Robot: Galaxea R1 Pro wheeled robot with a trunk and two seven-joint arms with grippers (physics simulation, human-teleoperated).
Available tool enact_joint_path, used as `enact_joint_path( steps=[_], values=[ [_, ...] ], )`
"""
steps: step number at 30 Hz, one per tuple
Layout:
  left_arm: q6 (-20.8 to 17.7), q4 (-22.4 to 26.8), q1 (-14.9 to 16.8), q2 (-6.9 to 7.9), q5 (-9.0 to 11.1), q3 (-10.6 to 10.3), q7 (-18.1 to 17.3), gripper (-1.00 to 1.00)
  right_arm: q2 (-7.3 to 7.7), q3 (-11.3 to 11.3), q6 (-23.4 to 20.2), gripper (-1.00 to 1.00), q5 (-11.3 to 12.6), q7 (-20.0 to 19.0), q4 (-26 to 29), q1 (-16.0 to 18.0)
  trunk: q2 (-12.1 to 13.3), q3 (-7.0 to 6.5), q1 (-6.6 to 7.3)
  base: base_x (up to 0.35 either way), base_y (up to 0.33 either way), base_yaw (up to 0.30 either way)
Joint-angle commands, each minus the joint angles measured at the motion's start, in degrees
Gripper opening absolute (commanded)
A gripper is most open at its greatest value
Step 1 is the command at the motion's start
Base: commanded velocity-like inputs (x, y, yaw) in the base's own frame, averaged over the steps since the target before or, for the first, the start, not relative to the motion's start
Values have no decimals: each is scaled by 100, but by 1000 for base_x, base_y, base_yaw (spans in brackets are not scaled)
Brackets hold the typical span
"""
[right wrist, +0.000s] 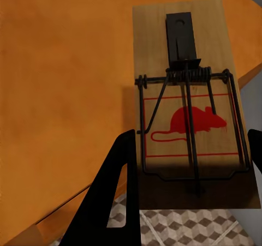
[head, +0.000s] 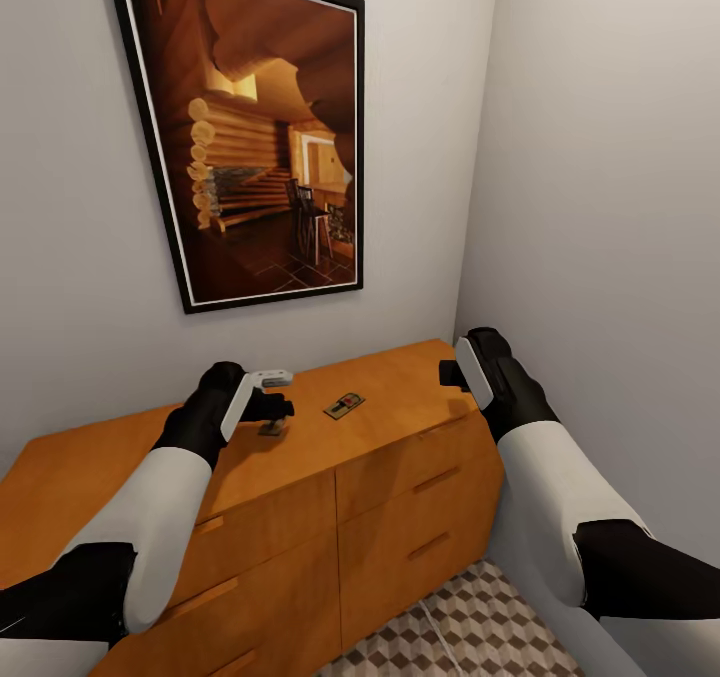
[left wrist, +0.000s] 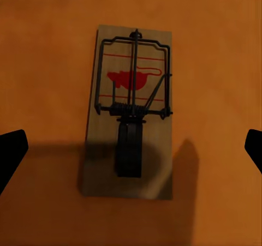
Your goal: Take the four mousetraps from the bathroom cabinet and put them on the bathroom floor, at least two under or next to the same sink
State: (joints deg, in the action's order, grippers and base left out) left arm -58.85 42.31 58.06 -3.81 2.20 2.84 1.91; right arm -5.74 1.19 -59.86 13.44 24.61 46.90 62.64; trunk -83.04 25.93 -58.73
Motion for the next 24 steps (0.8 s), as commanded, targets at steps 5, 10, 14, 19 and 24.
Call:
enact_joint_path(
  steps=[5,10,14,19,24],
  values=[
    [-23,4,4,-23,38,19,20,100,2,13,-14,-100,61,63,4,5,-4,7,0,0,0,0],
    [-23,0,4,-106,44,16,27,100,3,13,-14,-100,57,68,4,5,-4,7,0,0,0,0],
    [-24,-2,4,-151,44,15,63,100,11,13,-14,-100,50,64,7,6,-4,7,0,0,0,0],
    [-26,-5,4,-182,58,15,250,100,18,12,-14,-100,46,68,11,8,-4,7,0,0,0,0],
    [-24,-64,4,-184,70,18,334,100,20,13,-14,-100,45,73,11,5,-4,7,0,0,0,0]
  ],
)
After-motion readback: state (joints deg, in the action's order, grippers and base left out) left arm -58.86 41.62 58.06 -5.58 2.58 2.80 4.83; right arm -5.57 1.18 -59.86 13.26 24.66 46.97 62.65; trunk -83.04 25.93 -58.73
